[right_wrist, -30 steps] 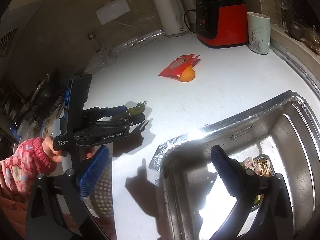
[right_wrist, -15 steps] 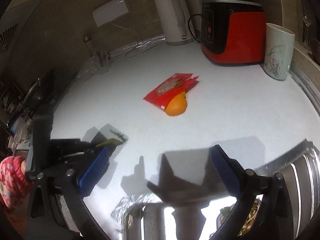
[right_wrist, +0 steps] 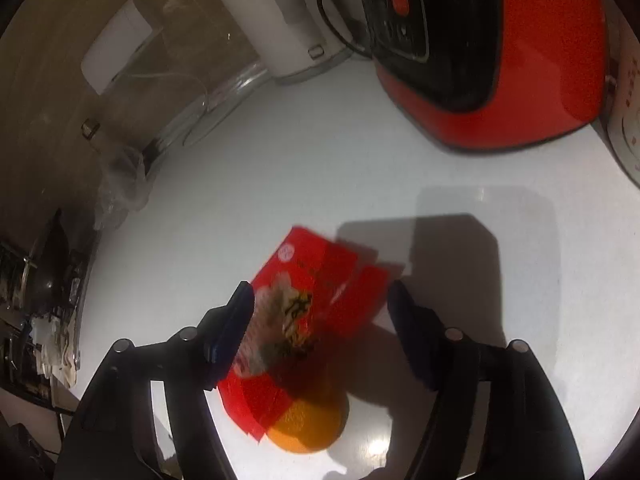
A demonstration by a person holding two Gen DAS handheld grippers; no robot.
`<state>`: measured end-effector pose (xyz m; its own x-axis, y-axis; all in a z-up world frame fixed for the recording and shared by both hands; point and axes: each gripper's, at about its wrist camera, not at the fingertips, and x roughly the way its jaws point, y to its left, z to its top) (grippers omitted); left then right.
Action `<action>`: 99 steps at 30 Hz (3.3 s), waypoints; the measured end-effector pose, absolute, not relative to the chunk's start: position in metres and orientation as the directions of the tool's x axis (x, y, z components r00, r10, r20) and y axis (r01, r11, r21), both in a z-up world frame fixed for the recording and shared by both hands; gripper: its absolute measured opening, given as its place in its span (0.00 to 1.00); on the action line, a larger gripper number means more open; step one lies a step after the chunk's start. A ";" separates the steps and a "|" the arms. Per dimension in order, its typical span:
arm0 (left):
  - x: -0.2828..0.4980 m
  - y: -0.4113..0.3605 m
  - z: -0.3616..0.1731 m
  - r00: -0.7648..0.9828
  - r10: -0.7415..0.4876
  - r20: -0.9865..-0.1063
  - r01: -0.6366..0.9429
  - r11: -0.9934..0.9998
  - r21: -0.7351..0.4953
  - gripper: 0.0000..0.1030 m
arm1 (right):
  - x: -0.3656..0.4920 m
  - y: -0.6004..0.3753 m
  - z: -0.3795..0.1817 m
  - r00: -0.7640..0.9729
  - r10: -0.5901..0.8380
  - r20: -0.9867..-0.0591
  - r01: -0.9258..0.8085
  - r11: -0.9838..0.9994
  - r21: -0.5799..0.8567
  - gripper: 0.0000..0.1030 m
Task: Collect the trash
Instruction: 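Grasp the green leaf with the left tool while the right tool grasps the red packet, then carry the leaf and red packet to the bin and release both from both tools, then move the right tool to the orange peel and grasp it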
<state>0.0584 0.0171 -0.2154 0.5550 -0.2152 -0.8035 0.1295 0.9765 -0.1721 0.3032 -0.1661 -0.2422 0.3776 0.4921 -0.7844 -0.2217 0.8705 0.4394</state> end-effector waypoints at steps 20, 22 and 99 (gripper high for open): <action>0.031 0.043 -0.184 0.626 -0.208 -0.752 0.108 0.978 -0.181 0.06 | 0.215 -0.154 -0.157 0.417 0.646 -0.639 -0.441 0.759 0.479 0.01; 0.016 0.050 -0.179 0.632 -0.214 -0.745 0.128 0.977 -0.172 0.06 | 0.184 -0.151 -0.146 0.426 0.642 -0.637 -0.458 0.761 0.460 0.02; -0.126 0.190 -0.165 0.675 -0.092 -0.732 0.013 0.994 -0.113 0.90 | 0.015 -0.072 -0.159 0.625 0.214 -0.751 -0.386 0.921 -0.058 0.98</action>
<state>-0.1259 0.1898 -0.1652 0.6745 -0.0923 -0.7324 0.0133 0.9935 -0.1130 0.0153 -0.0719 -0.1594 0.6249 0.2141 -0.7507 -0.3857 0.9208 -0.0584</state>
